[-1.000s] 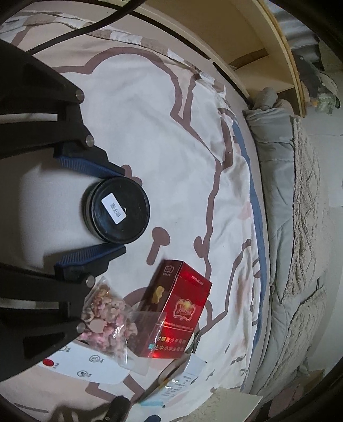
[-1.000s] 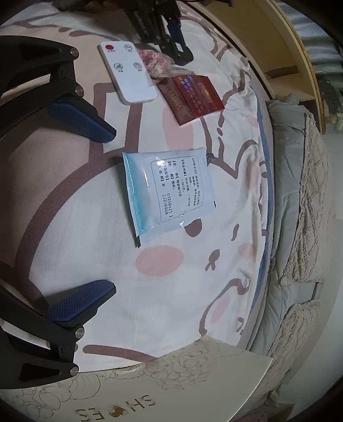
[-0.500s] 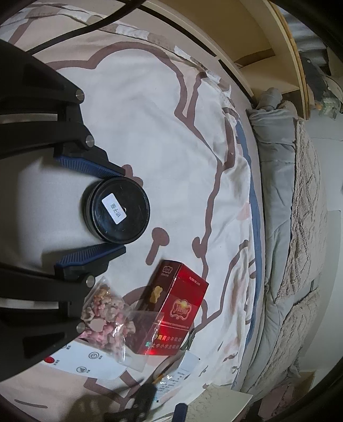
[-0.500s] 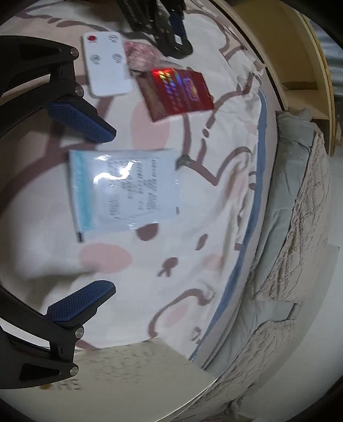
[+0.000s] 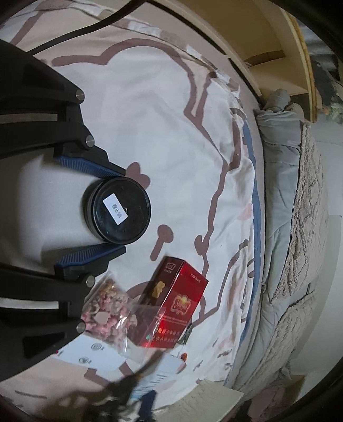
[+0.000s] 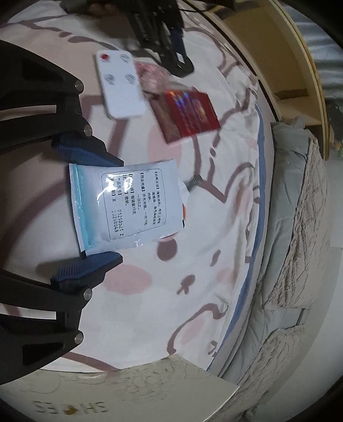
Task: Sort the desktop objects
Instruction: 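Lift the white sachet with the right gripper and hold it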
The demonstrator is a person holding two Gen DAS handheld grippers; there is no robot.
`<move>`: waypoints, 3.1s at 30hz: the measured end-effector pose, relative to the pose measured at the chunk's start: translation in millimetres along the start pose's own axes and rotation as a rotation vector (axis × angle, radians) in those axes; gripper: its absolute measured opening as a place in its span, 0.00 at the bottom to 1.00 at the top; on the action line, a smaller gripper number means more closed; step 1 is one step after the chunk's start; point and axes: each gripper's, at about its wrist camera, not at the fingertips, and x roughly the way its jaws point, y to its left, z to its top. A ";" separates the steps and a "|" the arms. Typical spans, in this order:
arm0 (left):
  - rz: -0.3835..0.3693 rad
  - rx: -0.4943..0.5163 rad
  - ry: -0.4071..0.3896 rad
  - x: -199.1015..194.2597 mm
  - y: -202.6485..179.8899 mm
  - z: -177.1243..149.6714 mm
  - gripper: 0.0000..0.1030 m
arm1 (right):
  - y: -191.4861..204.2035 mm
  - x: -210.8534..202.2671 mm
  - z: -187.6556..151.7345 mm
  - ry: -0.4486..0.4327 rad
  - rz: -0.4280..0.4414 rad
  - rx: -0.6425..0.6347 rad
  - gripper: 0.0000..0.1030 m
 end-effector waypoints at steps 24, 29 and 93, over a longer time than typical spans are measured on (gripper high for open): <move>-0.133 0.038 0.020 -56.1 -18.6 -54.8 0.49 | 41.9 -55.7 -63.8 0.027 -0.060 0.012 0.83; -0.134 0.037 0.014 -58.1 -19.4 -56.5 0.49 | 30.4 -57.3 -65.6 0.049 -0.088 0.077 0.91; -0.141 0.061 0.027 -55.0 -27.0 -58.4 0.61 | 28.3 -6.2 -21.6 0.090 -0.144 0.029 1.00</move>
